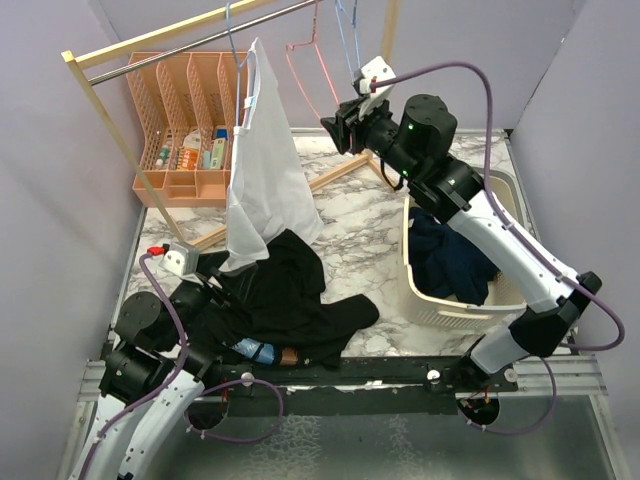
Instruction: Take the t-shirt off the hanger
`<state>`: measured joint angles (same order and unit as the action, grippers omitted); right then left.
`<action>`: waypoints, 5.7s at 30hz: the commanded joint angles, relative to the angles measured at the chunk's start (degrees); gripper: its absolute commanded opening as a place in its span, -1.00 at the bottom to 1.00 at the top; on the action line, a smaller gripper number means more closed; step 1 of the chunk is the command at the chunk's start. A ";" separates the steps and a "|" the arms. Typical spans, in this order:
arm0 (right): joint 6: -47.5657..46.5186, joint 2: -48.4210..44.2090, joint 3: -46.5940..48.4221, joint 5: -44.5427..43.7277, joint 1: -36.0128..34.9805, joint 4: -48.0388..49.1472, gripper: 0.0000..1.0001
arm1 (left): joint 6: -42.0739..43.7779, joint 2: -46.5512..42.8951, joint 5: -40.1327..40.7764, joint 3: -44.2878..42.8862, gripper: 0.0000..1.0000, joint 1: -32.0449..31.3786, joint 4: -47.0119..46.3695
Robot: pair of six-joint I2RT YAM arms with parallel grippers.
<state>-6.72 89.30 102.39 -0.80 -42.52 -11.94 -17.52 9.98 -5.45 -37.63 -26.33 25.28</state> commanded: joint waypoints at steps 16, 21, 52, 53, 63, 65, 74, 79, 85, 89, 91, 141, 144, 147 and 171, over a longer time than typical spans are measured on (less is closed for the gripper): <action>5.95 -18.32 -14.52 1.94 0.08 -7.91 0.56 | -1.30 -0.79 2.71 0.56 0.40 -0.07 -1.25; 9.72 -22.19 -23.51 29.99 -0.12 -15.46 -0.71 | -1.58 -0.88 4.00 0.45 0.39 -0.04 -0.70; 7.95 9.06 -40.72 4.05 -34.91 13.07 0.54 | -2.25 -0.16 5.07 0.62 0.38 -0.04 -0.41; 7.80 9.82 -40.81 4.27 -34.93 14.20 0.54 | -2.20 -0.32 5.10 0.62 0.38 -0.04 -0.42; 6.83 14.52 -44.36 0.81 -34.92 23.61 0.57 | -3.51 -5.07 11.82 -0.08 0.35 -0.04 1.57; 7.16 15.86 -44.11 0.83 -34.91 23.11 0.56 | -4.16 -7.00 14.64 -0.06 0.35 -0.04 2.13; 11.96 20.12 -43.69 -3.00 -34.83 19.97 -0.25 | -5.62 -8.44 19.60 -0.72 0.35 -0.04 4.31; 17.81 12.26 -46.95 -9.37 -33.75 19.98 -0.98 | -5.91 -8.06 19.82 -0.72 0.35 -0.03 4.46; 27.60 -1.35 -43.47 -12.80 -21.74 5.22 -0.98 | -6.25 -7.97 20.13 -0.70 0.35 -0.06 4.65; 32.50 -7.96 -37.66 -8.53 -8.50 -8.23 -0.98 | -6.28 -7.62 20.04 -0.61 0.35 -0.04 4.68; 34.19 -11.20 -35.41 -9.15 -3.49 -14.12 -0.98 | -6.30 -7.44 19.95 -0.63 0.35 -0.04 4.69; 32.56 -24.17 -17.51 -46.64 10.81 -46.42 -0.76 | -5.96 -5.53 17.02 -0.43 0.35 -0.04 4.17; 36.06 -20.84 -21.95 -40.59 11.09 -46.89 0.06 | -6.10 -5.78 17.20 -0.43 0.35 -0.05 4.30; 37.13 -21.58 -25.33 -35.14 11.03 -44.12 0.44 | -6.05 -5.74 17.33 -0.43 0.35 -0.04 4.33; 41.52 -18.83 -41.81 -20.87 24.70 -29.18 0.27 | -6.21 -5.63 18.39 -0.48 0.35 -0.04 4.68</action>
<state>31.68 72.71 63.57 -22.83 -22.24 -43.88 -23.62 4.49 12.88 -37.50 -26.33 30.15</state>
